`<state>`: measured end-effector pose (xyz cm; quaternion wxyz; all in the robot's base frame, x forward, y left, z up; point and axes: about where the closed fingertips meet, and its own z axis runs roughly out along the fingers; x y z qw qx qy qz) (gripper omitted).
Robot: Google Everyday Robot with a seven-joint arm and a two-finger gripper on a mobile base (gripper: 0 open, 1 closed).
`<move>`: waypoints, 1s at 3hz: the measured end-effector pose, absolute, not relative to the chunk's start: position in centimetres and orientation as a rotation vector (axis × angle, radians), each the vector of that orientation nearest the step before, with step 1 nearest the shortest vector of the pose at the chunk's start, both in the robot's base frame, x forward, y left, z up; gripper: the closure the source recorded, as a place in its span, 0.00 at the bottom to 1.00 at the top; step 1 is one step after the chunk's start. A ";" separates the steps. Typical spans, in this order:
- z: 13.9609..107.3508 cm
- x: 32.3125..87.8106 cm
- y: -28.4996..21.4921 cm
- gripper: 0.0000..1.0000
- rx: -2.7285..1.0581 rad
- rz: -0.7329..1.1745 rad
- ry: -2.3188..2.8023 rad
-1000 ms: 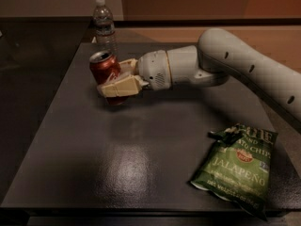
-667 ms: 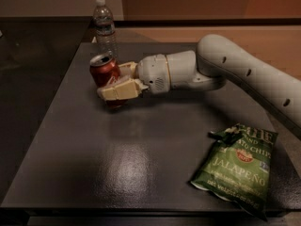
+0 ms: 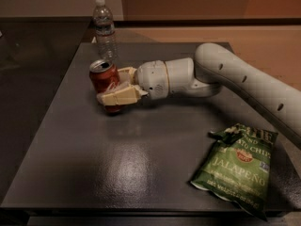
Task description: Place coke can upright
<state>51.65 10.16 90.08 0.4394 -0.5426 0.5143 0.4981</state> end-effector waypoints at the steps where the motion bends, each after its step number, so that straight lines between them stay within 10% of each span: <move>1: 89.6 51.4 10.4 0.84 -1.361 1.260 1.234; 3: 88.4 50.9 10.2 0.36 -1.373 1.264 1.184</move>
Offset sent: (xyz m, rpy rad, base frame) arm -0.0067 -0.0030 -0.0190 0.0685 -0.0443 0.0553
